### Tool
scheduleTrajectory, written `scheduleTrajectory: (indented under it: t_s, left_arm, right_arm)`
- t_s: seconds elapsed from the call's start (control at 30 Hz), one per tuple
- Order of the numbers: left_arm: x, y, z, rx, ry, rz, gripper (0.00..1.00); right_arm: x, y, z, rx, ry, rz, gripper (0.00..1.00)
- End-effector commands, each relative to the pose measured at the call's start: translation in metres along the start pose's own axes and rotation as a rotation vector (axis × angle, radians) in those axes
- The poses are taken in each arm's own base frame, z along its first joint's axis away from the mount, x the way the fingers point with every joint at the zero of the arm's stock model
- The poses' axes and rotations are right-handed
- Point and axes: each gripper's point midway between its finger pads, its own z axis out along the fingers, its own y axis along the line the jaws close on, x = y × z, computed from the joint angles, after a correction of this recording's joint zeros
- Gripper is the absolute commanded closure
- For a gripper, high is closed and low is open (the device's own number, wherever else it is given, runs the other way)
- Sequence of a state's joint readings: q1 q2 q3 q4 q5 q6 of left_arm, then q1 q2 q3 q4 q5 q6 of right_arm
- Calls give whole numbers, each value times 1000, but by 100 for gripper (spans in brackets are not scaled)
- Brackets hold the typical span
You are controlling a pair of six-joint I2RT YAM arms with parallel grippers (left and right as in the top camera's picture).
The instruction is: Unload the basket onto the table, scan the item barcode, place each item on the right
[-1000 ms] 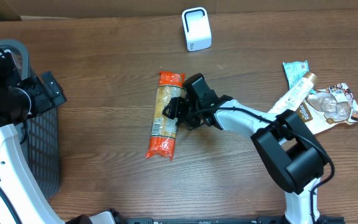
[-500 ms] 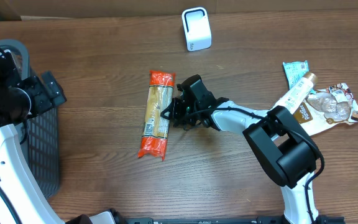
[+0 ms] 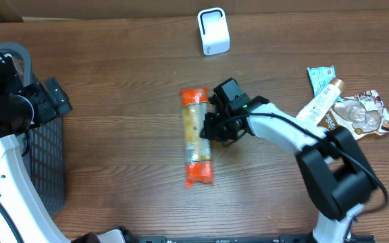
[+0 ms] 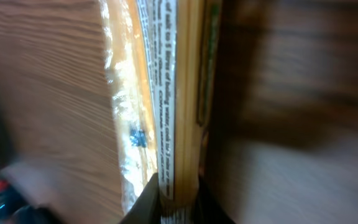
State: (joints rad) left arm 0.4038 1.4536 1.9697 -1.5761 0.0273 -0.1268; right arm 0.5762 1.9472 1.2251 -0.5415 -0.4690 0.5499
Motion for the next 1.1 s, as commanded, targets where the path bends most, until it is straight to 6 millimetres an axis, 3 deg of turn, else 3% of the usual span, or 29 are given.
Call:
scheduleTrajectory:
  t_s: [0.0,0.17,0.27,0.43,0.53,0.7,0.87,0.97,1.07]
  left_arm:
    - [-1,-1,-1,7,-6,14,0]
    - [-1,-1,-1,7,-6,14,0]
    - [-1,-1,-1,7,-6,14,0]
    - [-1,-1,-1,7,-6,14,0]
    - [-1,-1,-1,7,-6,14,0]
    - [-1,-1,-1,7,-6,14,1]
    - [-1,-1,-1,7,-6,14,0]
    - [-1,-1,-1,7,-6,14,0]
    - [-1,-1,-1,7,-6,14,0]
  right_arm:
    - [-21,3,-56,270,-188,-200,96]
    - [-8,4,-78,539,-183,-395,96]
    - [1,16,-74,566,-180,-474,93]
    - [16,25,-59,525,-134,-500,41]
    - [19,23,-51,496,-97,-503,34]
    - [19,9,-44,497,-23,-553,22]
    - [-5,-27,-64,504,-13,-455,7]
    - [-1,-30,-62,284,94,-480,6]
    - [2,-37,-56,198,152,-479,6]
